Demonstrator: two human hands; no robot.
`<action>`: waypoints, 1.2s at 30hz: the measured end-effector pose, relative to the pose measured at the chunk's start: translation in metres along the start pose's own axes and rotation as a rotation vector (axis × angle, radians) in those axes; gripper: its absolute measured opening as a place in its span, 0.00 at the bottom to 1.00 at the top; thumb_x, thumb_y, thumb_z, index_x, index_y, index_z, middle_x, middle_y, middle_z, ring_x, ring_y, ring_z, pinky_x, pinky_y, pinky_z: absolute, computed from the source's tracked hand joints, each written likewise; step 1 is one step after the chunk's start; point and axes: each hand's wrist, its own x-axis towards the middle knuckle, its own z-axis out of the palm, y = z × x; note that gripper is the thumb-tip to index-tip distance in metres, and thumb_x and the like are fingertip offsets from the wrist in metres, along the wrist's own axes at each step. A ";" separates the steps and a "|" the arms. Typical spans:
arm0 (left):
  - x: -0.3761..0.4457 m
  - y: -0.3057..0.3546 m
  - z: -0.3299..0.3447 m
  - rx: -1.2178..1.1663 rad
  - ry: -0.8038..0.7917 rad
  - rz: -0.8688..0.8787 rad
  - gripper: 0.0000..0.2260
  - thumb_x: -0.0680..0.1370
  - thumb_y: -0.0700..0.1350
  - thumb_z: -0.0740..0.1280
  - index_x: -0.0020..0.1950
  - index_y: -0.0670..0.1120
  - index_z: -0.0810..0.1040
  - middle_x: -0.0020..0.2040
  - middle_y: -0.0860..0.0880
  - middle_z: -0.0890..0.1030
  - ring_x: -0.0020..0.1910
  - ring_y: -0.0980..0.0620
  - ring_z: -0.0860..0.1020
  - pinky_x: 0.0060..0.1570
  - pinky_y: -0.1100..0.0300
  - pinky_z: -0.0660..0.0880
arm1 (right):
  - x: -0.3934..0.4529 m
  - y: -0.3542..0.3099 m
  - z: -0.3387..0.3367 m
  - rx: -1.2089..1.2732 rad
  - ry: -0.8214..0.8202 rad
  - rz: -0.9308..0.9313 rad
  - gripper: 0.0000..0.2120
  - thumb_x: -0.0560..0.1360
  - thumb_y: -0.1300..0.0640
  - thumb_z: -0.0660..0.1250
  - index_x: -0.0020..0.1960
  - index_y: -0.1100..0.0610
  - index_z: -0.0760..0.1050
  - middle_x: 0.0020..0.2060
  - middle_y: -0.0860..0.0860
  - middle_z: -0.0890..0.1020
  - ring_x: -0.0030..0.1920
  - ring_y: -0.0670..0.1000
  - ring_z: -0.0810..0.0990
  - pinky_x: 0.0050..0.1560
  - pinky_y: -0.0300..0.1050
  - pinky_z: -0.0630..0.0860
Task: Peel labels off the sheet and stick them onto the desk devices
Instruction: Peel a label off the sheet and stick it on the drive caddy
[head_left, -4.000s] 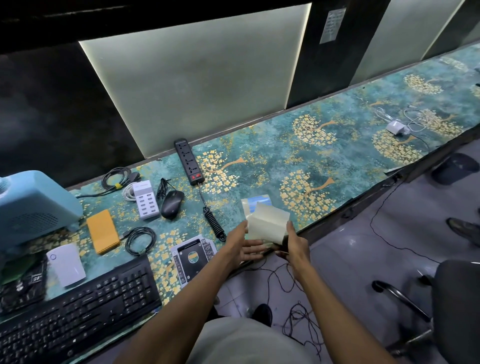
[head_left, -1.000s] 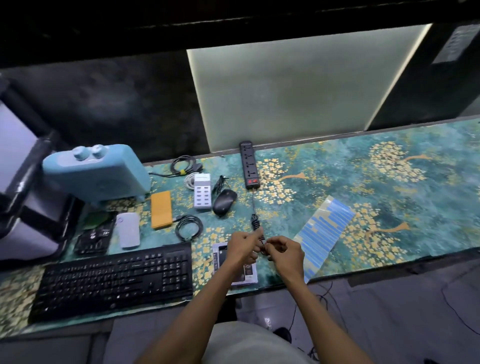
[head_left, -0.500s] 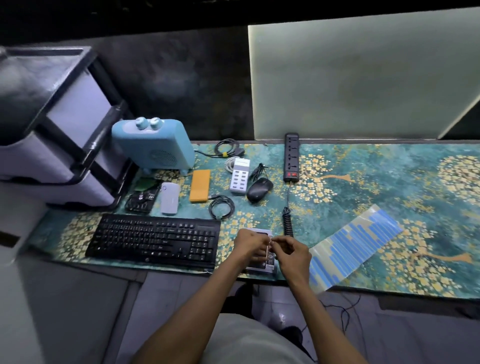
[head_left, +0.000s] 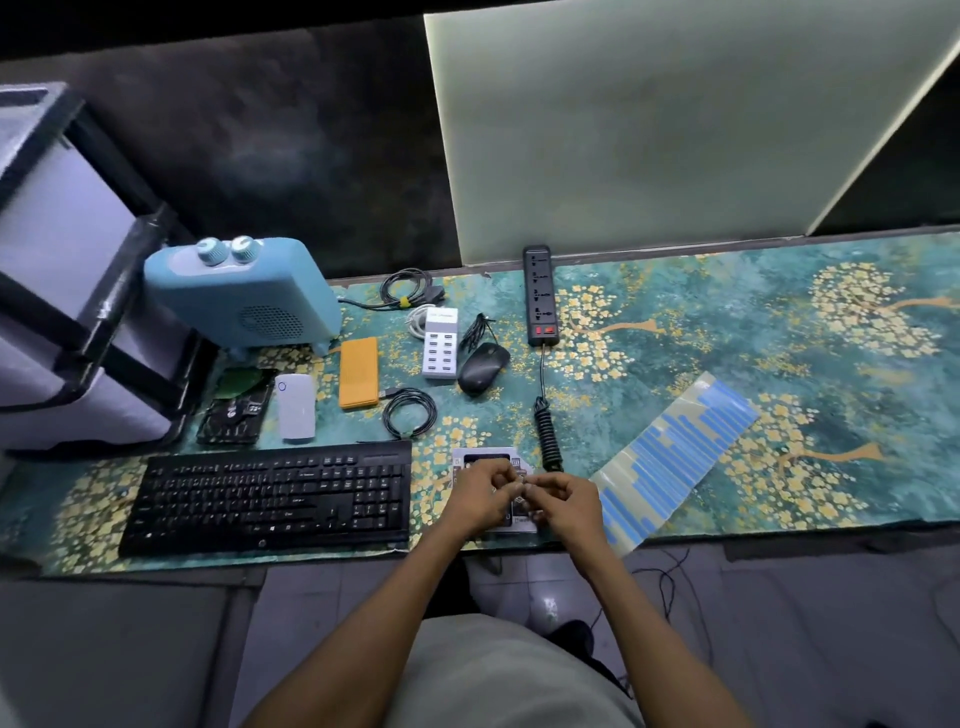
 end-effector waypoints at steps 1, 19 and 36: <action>0.001 -0.003 0.000 0.002 -0.011 0.018 0.06 0.77 0.46 0.71 0.41 0.47 0.79 0.32 0.47 0.81 0.33 0.48 0.80 0.40 0.49 0.79 | 0.000 0.001 0.001 0.014 -0.005 0.005 0.02 0.76 0.69 0.72 0.48 0.67 0.83 0.34 0.61 0.84 0.31 0.49 0.83 0.31 0.40 0.78; 0.001 -0.036 -0.012 0.310 -0.061 0.057 0.21 0.63 0.62 0.78 0.43 0.51 0.75 0.38 0.55 0.78 0.38 0.53 0.76 0.38 0.55 0.74 | 0.008 -0.010 0.009 -0.026 0.112 0.049 0.06 0.77 0.64 0.72 0.42 0.61 0.82 0.31 0.55 0.84 0.33 0.52 0.83 0.33 0.44 0.80; 0.014 0.006 -0.048 -0.182 0.389 0.195 0.09 0.78 0.42 0.71 0.45 0.43 0.72 0.45 0.47 0.76 0.43 0.51 0.75 0.42 0.59 0.74 | -0.002 -0.031 0.018 0.460 0.166 0.257 0.04 0.79 0.59 0.71 0.47 0.59 0.83 0.37 0.52 0.85 0.38 0.48 0.83 0.35 0.41 0.78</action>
